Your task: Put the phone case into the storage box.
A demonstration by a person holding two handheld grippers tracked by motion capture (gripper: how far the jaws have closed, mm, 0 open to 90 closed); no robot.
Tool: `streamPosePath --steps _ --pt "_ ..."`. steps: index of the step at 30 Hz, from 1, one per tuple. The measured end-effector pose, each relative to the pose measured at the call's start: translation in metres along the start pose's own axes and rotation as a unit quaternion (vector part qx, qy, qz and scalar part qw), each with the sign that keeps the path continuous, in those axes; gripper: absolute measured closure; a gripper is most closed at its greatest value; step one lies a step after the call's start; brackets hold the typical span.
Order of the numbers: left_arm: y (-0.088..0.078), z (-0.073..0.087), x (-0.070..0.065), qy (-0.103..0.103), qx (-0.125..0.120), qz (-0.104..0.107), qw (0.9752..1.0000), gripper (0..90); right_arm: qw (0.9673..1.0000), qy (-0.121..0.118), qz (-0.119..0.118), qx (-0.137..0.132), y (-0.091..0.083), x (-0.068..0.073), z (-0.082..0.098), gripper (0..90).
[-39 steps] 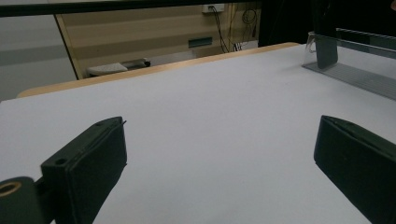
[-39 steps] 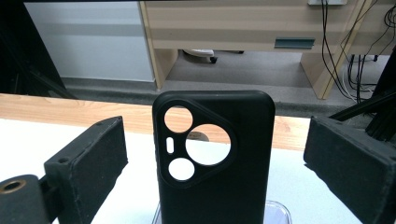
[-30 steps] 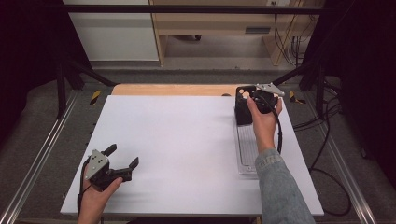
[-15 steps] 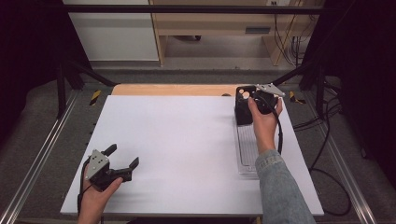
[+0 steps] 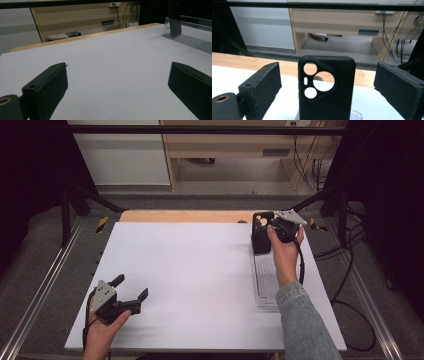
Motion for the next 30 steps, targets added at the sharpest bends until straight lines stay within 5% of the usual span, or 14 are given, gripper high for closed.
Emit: streamPosePath --steps 30 --pt "-0.003 -0.002 0.002 -0.002 -0.007 -0.004 1.0000 2.7 0.9993 0.008 -0.026 -0.025 -0.028 0.001 -0.008 6.1"
Point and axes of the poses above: each handheld gripper's, and its own axes: y roughly forward along the jaws, z roughly out of its underside, x roughly to its left, the point moved 6 cm from there along y, roughly forward along the jaws, and after that the axes turned 4 degrees about z, right-handed, at the moved point
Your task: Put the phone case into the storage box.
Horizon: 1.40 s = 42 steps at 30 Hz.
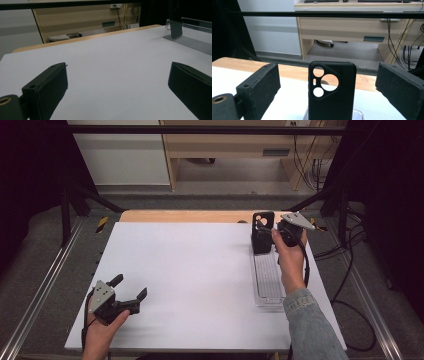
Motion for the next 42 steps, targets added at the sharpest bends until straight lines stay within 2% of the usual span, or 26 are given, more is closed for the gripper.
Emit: streamPosePath --steps 15,28,42 --pt "0.001 0.001 -0.002 0.003 0.004 0.002 1.0000 2.7 0.9997 -0.001 -0.012 -0.021 -0.017 0.001 -0.007 5.9" --pt "0.001 0.001 -0.002 0.003 0.004 0.002 1.0000 2.7 0.9997 0.001 -0.004 -0.024 -0.028 -0.011 -0.007 5.9" --pt "0.001 0.001 -0.001 0.002 0.004 0.002 1.0000 2.6 0.9993 -0.008 -0.010 -0.035 -0.047 -0.016 -0.015 5.0"
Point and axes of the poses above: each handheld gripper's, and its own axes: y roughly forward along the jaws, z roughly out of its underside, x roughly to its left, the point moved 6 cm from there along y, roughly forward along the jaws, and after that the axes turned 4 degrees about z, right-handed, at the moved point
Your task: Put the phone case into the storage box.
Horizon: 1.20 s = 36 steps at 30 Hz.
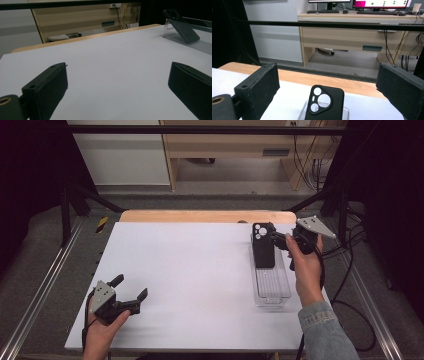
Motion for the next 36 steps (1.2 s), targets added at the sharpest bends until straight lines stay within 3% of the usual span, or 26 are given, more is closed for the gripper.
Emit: streamPosePath --steps 16,25,36 --pt "-0.013 -0.001 0.003 -0.003 -0.005 -0.006 1.0000 2.6 1.0000 0.005 -0.006 -0.005 -0.027 -0.007 -0.008 4.0" --pt "-0.018 0.003 0.007 0.003 0.002 0.001 1.0000 2.5 0.9999 0.000 -0.006 -0.011 -0.039 -0.016 -0.011 3.5" --pt "-0.032 0.007 0.015 -0.017 -0.003 0.006 0.9998 2.5 0.9999 -0.001 0.001 -0.013 -0.053 -0.029 -0.010 3.4"
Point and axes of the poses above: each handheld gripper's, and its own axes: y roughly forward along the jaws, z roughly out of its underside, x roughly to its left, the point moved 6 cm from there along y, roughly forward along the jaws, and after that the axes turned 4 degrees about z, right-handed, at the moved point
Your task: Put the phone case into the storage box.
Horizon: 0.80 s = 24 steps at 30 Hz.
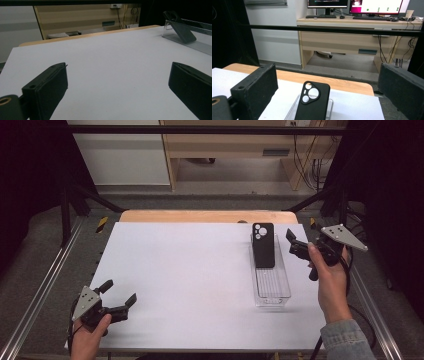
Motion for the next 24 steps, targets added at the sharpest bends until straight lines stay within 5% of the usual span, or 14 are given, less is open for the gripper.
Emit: streamPosePath --steps 24 --pt "-0.020 0.002 0.007 0.011 -0.007 -0.001 0.9999 2.4 0.9998 0.001 0.017 -0.012 -0.026 -0.025 0.016 3.1"
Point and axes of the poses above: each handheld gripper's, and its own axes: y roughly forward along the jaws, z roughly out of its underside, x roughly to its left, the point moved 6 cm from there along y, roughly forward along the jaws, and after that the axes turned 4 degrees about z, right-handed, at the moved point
